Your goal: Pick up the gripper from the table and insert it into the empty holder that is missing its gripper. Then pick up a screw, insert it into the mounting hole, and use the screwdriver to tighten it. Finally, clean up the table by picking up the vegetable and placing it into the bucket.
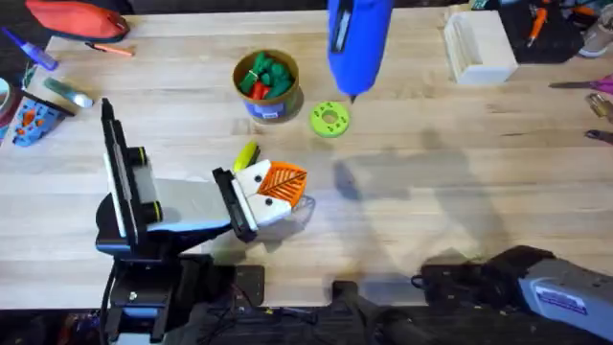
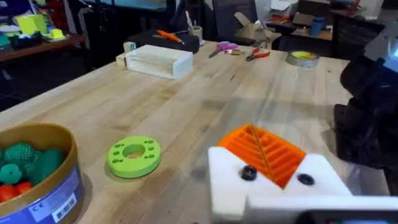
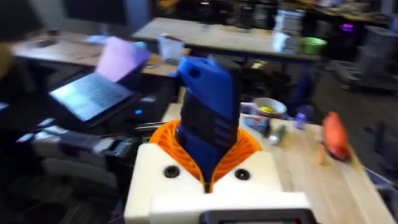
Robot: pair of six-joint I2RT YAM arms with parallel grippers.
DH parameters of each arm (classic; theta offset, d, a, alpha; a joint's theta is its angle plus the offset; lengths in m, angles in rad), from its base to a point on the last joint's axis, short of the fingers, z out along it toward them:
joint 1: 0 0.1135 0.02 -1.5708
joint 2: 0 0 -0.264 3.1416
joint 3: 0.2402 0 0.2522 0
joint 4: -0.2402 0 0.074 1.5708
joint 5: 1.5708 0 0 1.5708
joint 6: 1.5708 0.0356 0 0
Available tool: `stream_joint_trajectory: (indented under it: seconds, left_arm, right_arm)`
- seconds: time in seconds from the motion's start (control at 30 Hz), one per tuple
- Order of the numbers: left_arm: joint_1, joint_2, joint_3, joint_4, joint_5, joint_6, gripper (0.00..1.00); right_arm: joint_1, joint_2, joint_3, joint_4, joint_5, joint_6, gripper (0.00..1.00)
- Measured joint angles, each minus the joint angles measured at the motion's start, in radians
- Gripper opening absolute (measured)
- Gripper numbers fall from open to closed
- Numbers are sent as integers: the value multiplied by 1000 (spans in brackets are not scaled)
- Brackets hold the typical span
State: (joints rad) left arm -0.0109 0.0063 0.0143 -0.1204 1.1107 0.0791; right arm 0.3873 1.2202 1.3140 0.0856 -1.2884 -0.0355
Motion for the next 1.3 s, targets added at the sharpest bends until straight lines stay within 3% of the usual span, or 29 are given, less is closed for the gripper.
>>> stream_joint_trajectory:
  seconds: [0.4,0.63,0.8,0.83,0.93,1.3]
  left_arm:
    - [0,0,0,0,0,0,16]
    - [0,0,0,0,0,0,16]
    - [0,0,0,0,0,0,16]
    - [0,0,0,0,0,0,16]
    - [0,0,0,0,0,0,16]
    - [0,0,0,0,0,0,16]
  right_arm:
    - [81,4,-112,3,-31,-40,20]
    - [161,4,-157,53,62,-70,20]
    - [199,4,-280,320,139,-1,20]
    - [199,4,-367,536,173,85,20]
    - [199,4,-459,776,229,214,20]
    - [260,58,-469,824,275,295,20]
